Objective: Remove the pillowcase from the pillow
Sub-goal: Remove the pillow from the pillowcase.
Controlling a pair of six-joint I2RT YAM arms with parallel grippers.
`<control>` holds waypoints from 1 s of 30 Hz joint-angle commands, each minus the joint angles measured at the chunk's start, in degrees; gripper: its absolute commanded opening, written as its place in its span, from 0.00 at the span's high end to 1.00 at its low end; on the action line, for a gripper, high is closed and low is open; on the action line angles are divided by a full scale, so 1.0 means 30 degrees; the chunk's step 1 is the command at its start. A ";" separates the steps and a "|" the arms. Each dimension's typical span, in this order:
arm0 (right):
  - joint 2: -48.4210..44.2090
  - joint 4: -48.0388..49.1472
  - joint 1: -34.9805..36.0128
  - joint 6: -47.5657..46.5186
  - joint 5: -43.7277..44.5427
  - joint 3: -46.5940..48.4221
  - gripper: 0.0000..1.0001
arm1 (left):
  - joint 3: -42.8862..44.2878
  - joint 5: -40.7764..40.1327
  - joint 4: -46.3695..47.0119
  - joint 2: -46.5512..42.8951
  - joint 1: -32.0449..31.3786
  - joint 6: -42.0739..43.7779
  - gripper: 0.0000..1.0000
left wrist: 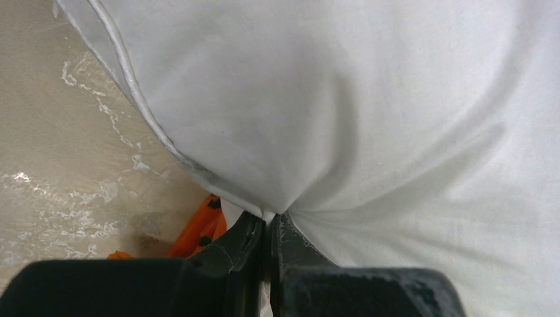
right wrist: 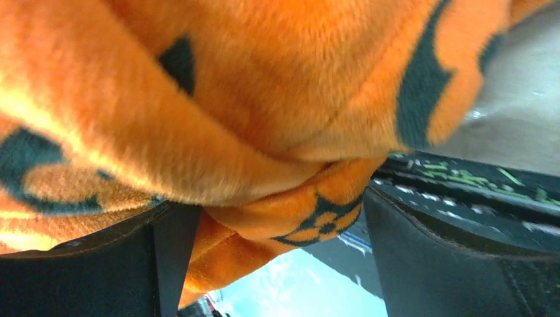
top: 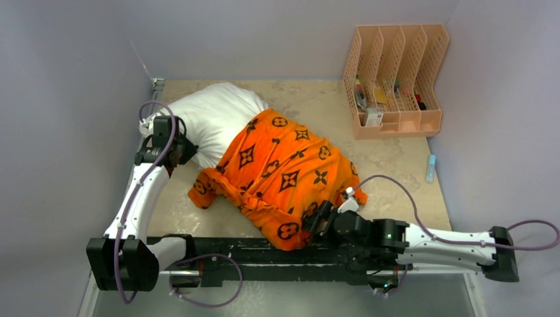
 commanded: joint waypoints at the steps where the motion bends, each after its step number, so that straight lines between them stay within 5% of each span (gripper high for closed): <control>1: 0.2858 0.9582 0.0030 0.1800 0.0242 -0.1782 0.18 | 0.0545 -0.0288 0.1072 -0.0237 0.0251 0.0403 1.00; 3: 0.3590 1.0323 -0.0061 0.2508 0.0447 -0.1999 0.43 | 0.0484 -0.0325 0.1018 -0.0216 0.0251 0.0381 1.00; 5: 0.2905 0.8442 -0.0170 0.2880 0.1580 -0.1697 0.85 | 0.0454 -0.0669 0.0932 -0.0288 0.0251 0.0279 1.00; 7: 0.1556 0.6247 -0.0241 0.0546 0.3657 -0.0446 1.00 | 0.0496 -0.0827 0.0903 -0.0322 0.0251 0.0369 1.00; 11: 0.0858 -0.2933 -0.1274 -0.2296 0.7471 0.4843 1.00 | 0.1110 -0.1276 0.0141 0.0426 0.0866 0.0833 1.00; 16: 0.4265 -1.0601 -0.6038 -0.8363 0.9306 1.1699 1.00 | 0.1282 -0.1550 -0.0226 0.0771 0.2687 0.1216 1.00; 22: 0.5555 -1.3994 -0.9195 -1.1126 1.1827 1.6141 1.00 | 0.1172 -0.1246 -0.0553 0.1145 0.5110 0.2299 1.00; 25: 0.4595 -1.3163 -0.9625 -1.3377 1.2221 1.7100 1.00 | 0.0914 -0.0495 -0.0344 0.1266 0.6028 0.2609 1.00; 30: 0.5302 -1.7899 -0.9668 -1.0367 1.3157 1.8172 1.00 | 0.0787 0.0052 -0.0162 0.1183 0.6125 0.2671 1.00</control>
